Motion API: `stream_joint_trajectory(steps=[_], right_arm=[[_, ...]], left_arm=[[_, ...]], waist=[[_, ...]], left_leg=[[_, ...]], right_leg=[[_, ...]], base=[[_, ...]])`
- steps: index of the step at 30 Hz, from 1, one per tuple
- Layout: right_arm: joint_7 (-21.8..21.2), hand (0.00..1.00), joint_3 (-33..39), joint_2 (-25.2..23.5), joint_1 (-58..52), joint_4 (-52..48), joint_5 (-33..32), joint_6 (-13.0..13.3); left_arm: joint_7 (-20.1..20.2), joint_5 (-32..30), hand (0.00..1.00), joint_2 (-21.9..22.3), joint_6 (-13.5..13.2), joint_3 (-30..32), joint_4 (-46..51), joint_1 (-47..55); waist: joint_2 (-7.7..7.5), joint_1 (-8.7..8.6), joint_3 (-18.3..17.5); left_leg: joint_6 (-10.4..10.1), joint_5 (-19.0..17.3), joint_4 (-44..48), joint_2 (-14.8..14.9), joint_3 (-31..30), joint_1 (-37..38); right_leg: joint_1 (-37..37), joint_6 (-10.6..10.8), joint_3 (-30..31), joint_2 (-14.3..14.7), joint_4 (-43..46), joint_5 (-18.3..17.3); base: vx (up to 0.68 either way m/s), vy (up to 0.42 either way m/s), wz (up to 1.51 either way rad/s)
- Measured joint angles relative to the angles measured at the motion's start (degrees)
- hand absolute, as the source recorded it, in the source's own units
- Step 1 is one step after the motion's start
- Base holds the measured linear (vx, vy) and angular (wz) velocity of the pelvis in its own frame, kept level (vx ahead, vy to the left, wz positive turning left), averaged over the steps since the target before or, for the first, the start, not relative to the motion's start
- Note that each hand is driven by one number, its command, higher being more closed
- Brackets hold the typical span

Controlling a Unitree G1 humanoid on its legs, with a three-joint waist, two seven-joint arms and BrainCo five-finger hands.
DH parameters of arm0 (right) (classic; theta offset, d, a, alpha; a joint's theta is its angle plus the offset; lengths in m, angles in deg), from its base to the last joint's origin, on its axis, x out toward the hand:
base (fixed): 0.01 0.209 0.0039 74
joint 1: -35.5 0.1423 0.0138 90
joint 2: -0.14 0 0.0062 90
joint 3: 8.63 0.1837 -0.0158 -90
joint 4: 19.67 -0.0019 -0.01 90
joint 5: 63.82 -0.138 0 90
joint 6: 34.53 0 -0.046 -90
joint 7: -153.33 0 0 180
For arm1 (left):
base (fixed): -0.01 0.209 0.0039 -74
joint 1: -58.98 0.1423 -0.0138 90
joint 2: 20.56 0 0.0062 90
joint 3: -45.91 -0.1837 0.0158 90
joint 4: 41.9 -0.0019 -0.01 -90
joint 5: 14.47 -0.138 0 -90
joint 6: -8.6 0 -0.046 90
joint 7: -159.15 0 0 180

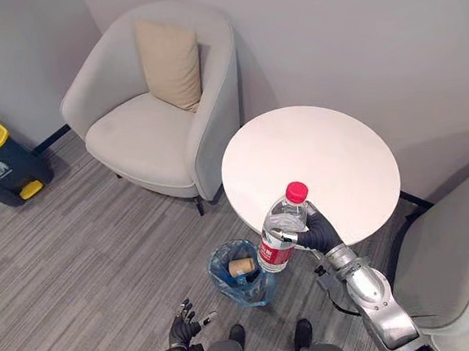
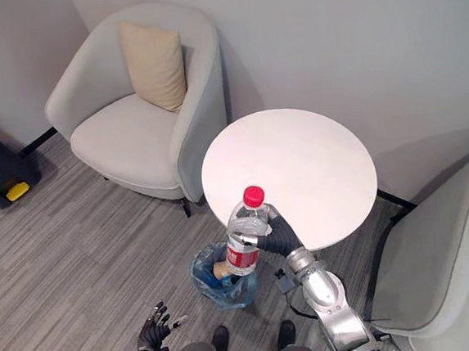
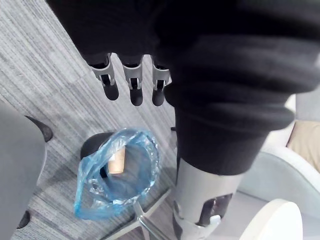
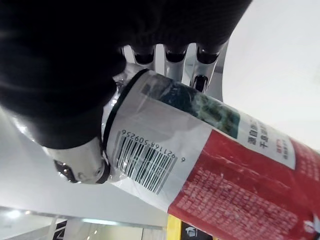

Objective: Gather rubbish on tea table into small bin, then transfer packed bag to large trash can.

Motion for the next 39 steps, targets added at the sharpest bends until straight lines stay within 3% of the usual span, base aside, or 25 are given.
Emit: stream_joint_trajectory(steps=[2, 3, 5, 9, 11, 13, 15, 17, 18, 19, 20, 22, 23, 24, 26, 27, 39], right_arm=[[0.09, 1.0, 0.09, 0.16, 0.41, -0.03, 0.39, 0.02], [0.28, 1.0, 0.44, 0.67, 1.0, 0.0, 0.4, 0.0], [0.43, 1.0, 0.63, 0.81, 2.38, 0.19, 0.51, -0.23], [1.43, 1.0, 1.2, -1.45, 2.55, 0.05, 1.64, -0.17], [1.43, 1.0, 0.91, -2.44, 2.53, 0.34, 2.65, -0.19], [1.47, 1.0, -1.15, -2.93, 3.1, 1.42, 2.93, -0.17], [1.47, 1.0, -1.44, -2.96, 3.3, 2.94, 4.65, -0.13], [1.45, 1.0, -1.1, -2.9, 3.41, 3.72, 5.49, -0.19], [1.47, 1.0, -1.01, -2.83, 3.41, 3.88, 5.93, -0.19], [1.52, 1.0, -0.8, -2.64, 3.45, 3.97, 6.15, -0.18], [1.47, 1.0, -1.12, -2.55, 3.59, 4.03, 6.18, -0.17], [1.48, 1.0, -1.22, -2.77, 3.62, 3.99, 6.14, -0.17], [1.52, 1.0, -1.18, -3.5, 3.97, 3.95, 6.13, -0.16], [1.63, 1.0, -1.02, -3.24, 4.44, 3.89, 6.14, -0.17], [1.59, 1.0, -1.26, -2.26, 4.45, 3.87, 6.17, -0.19], [1.59, 1.0, -1.03, -2.12, 4.26, 3.87, 6.16, -0.2], [1.76, 1.0, -0.96, -1.06, 2.1, 1.64, 7.22, 0.0]], left_arm=[[0.22, -0.15, 0.0, 0.24, 0.0, -0.13, -0.26, -0.22], [0.82, -0.39, 0.0, 0.47, 0.03, -0.11, -1.06, -0.81], [1.16, -1.22, 0.0, 0.41, 0.05, -0.06, -1.66, -0.8], [1.22, -1.32, 0.0, 0.35, 0.05, -0.09, -2.23, -0.53], [1.25, -1.18, 0.0, 0.32, 0.02, -0.02, -2.18, -0.48], [1.3, -1.1, 0.0, 0.4, -0.03, 0.07, 0.78, 1.48], [1.27, -1.01, 0.0, 1.19, -0.12, -0.7, 4.53, 3.57], [1.18, -1.03, 0.0, 1.12, -0.21, -2.31, 6.46, 4.69], [1.18, -1.05, 0.0, 0.97, -0.19, -2.82, 6.86, 4.84], [1.12, -1.05, 0.0, 0.92, -0.18, -2.97, 6.98, 4.85], [1.01, -1.05, 0.0, 0.73, -0.14, -3.46, 7.03, 4.69], [0.9, -1.03, 0.0, -0.01, -0.19, -3.56, 7.04, 4.75], [0.92, -1.08, 0.0, -1.08, -0.21, -3.8, 7.38, 4.96], [0.84, -1.15, 0.0, -0.91, -0.12, -3.74, 7.54, 4.77], [0.85, -1.15, 0.0, 0.29, -0.39, -3.78, 9.15, 6.2], [1.02, -1.15, 0.0, 0.8, -0.53, -3.8, 9.4, 7.17], [1.3, -2.67, 0.0, -0.32, -3.33, -5.52, 9.02, 8.76]], waist=[[0.65, -0.31, -0.2], [1.7, -0.91, -0.51], [2.4, -0.59, -0.37], [2.09, -0.78, -0.49], [1.81, -0.82, -0.34], [0.86, -1.05, -0.26], [1.01, -0.98, -0.33], [0.86, -1.16, -0.21], [1.08, -1.31, -0.15], [1.33, -1.48, -0.02], [1.71, -2.23, 0.43], [1.19, -2.47, 0.23], [-0.84, -2.36, 0.02], [0.02, -2.14, 0.27], [1.92, -0.68, 0.34], [2.56, -0.91, 0.21], [2.53, -0.16, 0.47]], left_leg=[[4.02, -0.34, 0.35, 3.48, 13.34, -0.97], [4.02, -0.37, 3.03, 5.91, 20.68, -2.6], [3.48, -0.16, 4.03, 6.13, 23.16, -2.8], [0.34, 1.67, -0.41, 4.53, 23.23, 0.19], [-0.26, 0.49, 0.02, 4.01, 24.13, 1.0], [-0.16, -3.1, 2.74, 3.58, 25.29, 2.09], [-0.36, -5.22, 5.68, 3.87, 25.2, 1.93], [0.09, -6.22, 7.21, 3.58, 23.42, 1.79], [0.44, -6.72, 7.77, 3.61, 21.6, 2.37], [0.53, -6.98, 8.19, 3.75, 20.54, 2.23], [0.46, -7.3, 9.1, 4.17, 18.85, 2.09], [-0.29, -7.89, 10.77, 4.24, 16.96, 1.49], [-1.07, -8.63, 12.97, 2.91, 16.32, 0.25], [-1.47, -10.15, 15.52, 3.74, 15.56, -0.71], [-1.74, -10.31, 16.12, 5.27, 15.69, -1.22], [-1.77, -10.3, 15.34, 5.76, 15.59, -1.17], [-3.19, -5.71, 8.64, 4.72, 11.27, 0.93]], right_leg=[[-0.06, 0.25, -2.77, -1.04, 1.01, -0.78], [-0.14, 0.57, -4.3, -1.67, 1.3, -1.05], [-0.99, 1.24, -3.73, -2.23, 3.63, -2.32], [-0.94, 2.29, -2.7, -3.62, 4.65, -3.08], [-1.55, 3.29, -1.8, -4.84, 7.88, -4.81], [-3.24, 3.81, -0.25, -7.54, 15.55, -8.46], [-5.47, 3.41, 1.33, -8.47, 21.86, -8.65], [-7.43, 2.38, 4.72, -8.87, 27.14, -8.15], [-9.48, -0.44, 7.49, -8.57, 31.75, -7.86], [-10.82, -1.78, 9.47, -7.76, 33.41, -9.53], [-11.15, -0.49, 12.44, -5.23, 32.29, -12.69], [-11.07, -0.12, 15.43, -1.63, 26.34, -13.29], [-10.91, -0.52, 15.15, -1.48, 21.06, -8.42], [-9.62, 0.9, 14.57, -1.2, 20.03, -9.18], [-8.15, 0.7, 14.55, 0.35, 16.51, -7.85], [-7.33, 0.4, 13.64, 0.89, 14.89, -7.34], [-3.03, 0.09, 8.08, 0.11, 11.35, -6.9]], base=[[0.0, 0.01, 0.77], [0.05, 0.056, 0.66], [0.06, 0.085, 0.21], [0.09, 0.075, 0.02], [0.08, 0.077, -0.2], [0.06, 0.047, -0.22], [0.08, 0.074, -0.04], [0.1, 0.098, 0.25], [0.13, 0.051, 0.45], [0.15, 0.028, 0.7], [0.15, -0.028, 0.76], [0.14, -0.083, 0.82], [0.13, -0.1, 0.7], [0.11, -0.065, 0.42], [0.09, -0.064, 0.0], [0.08, -0.082, 0.06], [0.0, -0.037, 0.25]])
